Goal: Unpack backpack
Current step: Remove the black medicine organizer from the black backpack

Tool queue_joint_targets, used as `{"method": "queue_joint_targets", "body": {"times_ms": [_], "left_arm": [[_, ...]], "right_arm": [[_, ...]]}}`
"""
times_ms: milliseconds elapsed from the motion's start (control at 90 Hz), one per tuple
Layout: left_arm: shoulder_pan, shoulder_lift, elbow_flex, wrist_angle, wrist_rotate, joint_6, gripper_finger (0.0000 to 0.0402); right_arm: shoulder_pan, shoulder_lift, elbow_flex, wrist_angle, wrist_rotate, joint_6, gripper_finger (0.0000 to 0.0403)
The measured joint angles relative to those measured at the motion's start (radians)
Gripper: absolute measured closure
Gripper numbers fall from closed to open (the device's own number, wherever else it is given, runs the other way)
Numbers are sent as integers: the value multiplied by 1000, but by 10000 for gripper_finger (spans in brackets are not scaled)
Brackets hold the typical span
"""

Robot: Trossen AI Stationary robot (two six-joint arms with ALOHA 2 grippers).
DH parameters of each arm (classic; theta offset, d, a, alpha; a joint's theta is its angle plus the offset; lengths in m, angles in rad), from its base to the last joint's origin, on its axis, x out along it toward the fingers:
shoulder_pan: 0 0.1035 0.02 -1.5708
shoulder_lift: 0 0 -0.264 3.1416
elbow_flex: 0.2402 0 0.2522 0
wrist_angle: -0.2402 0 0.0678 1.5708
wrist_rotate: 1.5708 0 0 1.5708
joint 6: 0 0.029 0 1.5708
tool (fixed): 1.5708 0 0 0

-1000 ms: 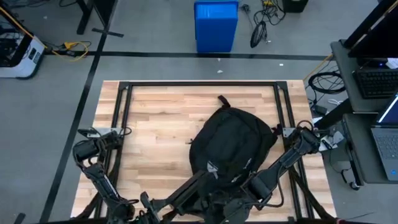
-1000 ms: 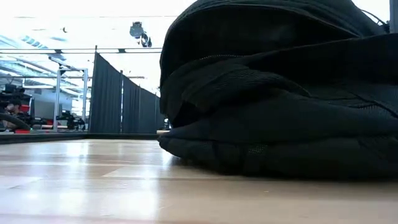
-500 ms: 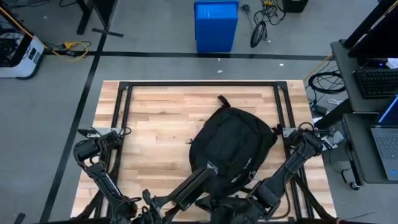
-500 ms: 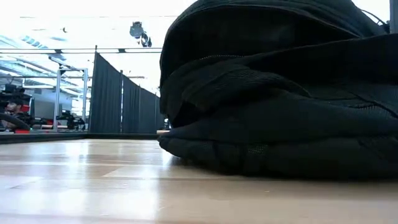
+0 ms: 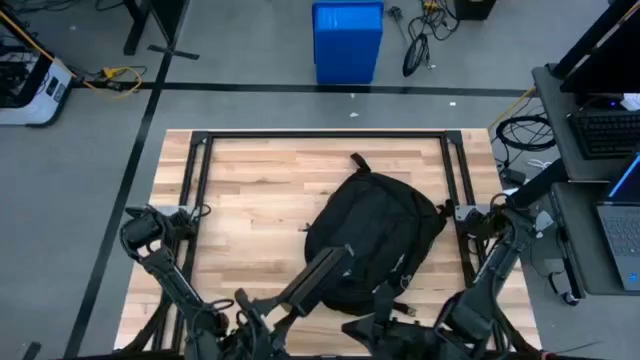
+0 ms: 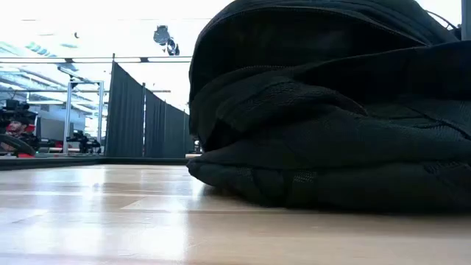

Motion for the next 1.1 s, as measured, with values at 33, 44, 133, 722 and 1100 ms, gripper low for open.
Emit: {"method": "queue_joint_targets", "body": {"times_ms": [33, 44, 133, 722, 1100], "left_arm": [[3, -20, 0, -34, -1, 1, 237], [3, -26, 0, -47, -1, 1, 237], [20, -65, 3, -108, -1, -1, 237], [173, -443, 1, -545, 1, -54, 237], [266, -731, -237, -1153, 8, -869, 237]], "right_arm": [[5, -4, 0, -9, 1, 11, 397], [7, -5, 0, -12, 1, 14, 397], [23, -15, 0, -29, 2, 37, 397], [35, -22, 0, -45, 23, 68, 397], [39, -22, 0, -48, 22, 76, 397]]}}
